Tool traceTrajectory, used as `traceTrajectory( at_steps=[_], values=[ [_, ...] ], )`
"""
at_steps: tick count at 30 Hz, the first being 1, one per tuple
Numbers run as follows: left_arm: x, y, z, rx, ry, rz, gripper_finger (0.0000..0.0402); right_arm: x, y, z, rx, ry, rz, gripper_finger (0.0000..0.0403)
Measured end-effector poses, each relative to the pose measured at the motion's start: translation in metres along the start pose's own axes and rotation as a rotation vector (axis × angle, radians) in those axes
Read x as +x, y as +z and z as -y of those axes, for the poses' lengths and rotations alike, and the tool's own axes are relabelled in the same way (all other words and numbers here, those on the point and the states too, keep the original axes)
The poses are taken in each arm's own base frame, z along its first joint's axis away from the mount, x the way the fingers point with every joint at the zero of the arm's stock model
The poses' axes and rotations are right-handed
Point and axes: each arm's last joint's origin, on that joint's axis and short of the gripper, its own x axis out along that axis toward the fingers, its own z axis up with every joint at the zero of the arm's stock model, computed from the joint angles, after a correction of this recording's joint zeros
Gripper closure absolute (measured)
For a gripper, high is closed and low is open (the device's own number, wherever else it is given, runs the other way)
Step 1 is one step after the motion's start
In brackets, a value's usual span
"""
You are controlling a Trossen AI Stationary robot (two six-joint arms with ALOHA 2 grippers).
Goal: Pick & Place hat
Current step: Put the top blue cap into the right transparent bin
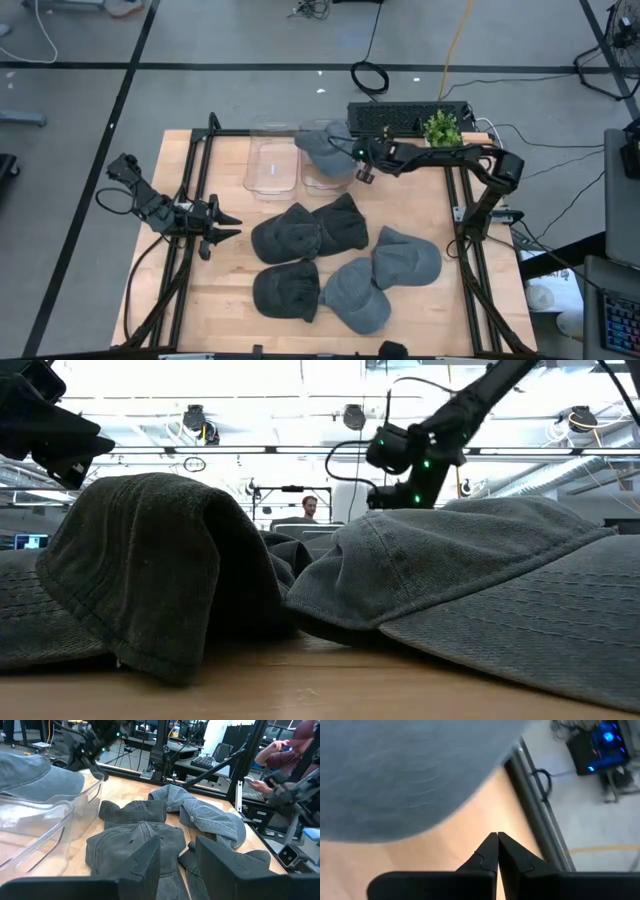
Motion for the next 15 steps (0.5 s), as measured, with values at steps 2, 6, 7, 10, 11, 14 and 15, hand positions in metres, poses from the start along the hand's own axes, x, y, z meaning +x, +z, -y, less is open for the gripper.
traceTrajectory(
  at_steps=[2,6,7,10,11,14,15],
  values=[
    [0.000,0.000,0.000,-0.001,0.000,0.000,0.0270,0.004,0.000,-0.001,0.008,0.020,0.043,0.0403],
    [0.000,0.000,0.000,0.000,0.000,0.000,0.0270,0.006,-0.002,-0.003,0.011,0.054,0.065,0.0403],
    [0.000,0.000,0.000,0.000,0.000,0.000,0.0270,0.004,0.000,-0.003,0.013,0.074,0.085,0.0403],
    [0.000,0.000,0.000,0.000,0.000,0.000,0.0270,-0.002,0.005,-0.005,0.002,0.151,0.147,0.0403],
    [0.000,0.000,0.000,0.000,0.000,0.000,0.0270,-0.005,0.006,-0.005,0.002,0.172,0.158,0.0403],
    [0.000,0.000,0.000,0.000,0.000,0.000,0.0270,-0.014,0.012,-0.006,0.013,0.201,0.217,0.0403],
    [0.000,0.000,0.000,0.000,0.000,0.000,0.0270,-0.018,0.014,-0.006,0.015,0.205,0.238,0.0403]
  ],
)
